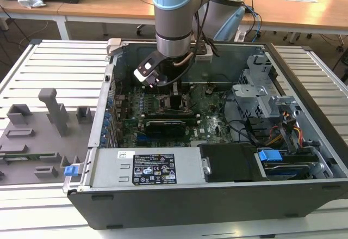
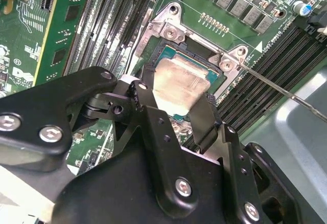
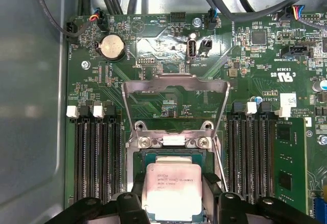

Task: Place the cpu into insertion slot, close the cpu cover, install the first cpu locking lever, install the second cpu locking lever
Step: 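Place the cpu into insertion slot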

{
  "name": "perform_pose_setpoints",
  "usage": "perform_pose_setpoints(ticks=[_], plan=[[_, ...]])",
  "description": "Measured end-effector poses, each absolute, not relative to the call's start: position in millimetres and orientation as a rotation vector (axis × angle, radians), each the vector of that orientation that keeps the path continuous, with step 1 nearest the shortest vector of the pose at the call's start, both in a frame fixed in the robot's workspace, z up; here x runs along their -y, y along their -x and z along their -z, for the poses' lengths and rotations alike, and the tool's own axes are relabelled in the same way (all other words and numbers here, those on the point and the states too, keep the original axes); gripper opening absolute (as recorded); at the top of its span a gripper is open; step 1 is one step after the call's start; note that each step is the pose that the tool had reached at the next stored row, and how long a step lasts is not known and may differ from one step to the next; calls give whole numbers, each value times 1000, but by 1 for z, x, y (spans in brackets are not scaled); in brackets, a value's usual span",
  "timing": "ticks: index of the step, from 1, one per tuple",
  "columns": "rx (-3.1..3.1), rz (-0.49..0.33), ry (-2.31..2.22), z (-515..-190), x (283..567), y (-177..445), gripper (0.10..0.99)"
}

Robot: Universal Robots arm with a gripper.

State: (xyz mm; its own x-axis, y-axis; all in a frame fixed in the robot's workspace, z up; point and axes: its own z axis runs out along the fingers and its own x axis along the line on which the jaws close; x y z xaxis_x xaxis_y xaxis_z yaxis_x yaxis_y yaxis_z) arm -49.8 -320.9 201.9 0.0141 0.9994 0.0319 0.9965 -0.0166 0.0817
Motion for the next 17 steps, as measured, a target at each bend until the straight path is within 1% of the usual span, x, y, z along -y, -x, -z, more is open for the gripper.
perform_pose_setpoints(ticks=[6, 7, 15, 16, 17], plan=[[-2177, -125, -2211, -202, 321, 50, 537], [-2177, -125, -2211, -202, 321, 50, 604], [-2177, -125, -2211, -208, 321, 50, 604], [-2177, -125, -2211, -208, 321, 50, 588], [-2177, -125, -2211, -209, 321, 50, 522]])
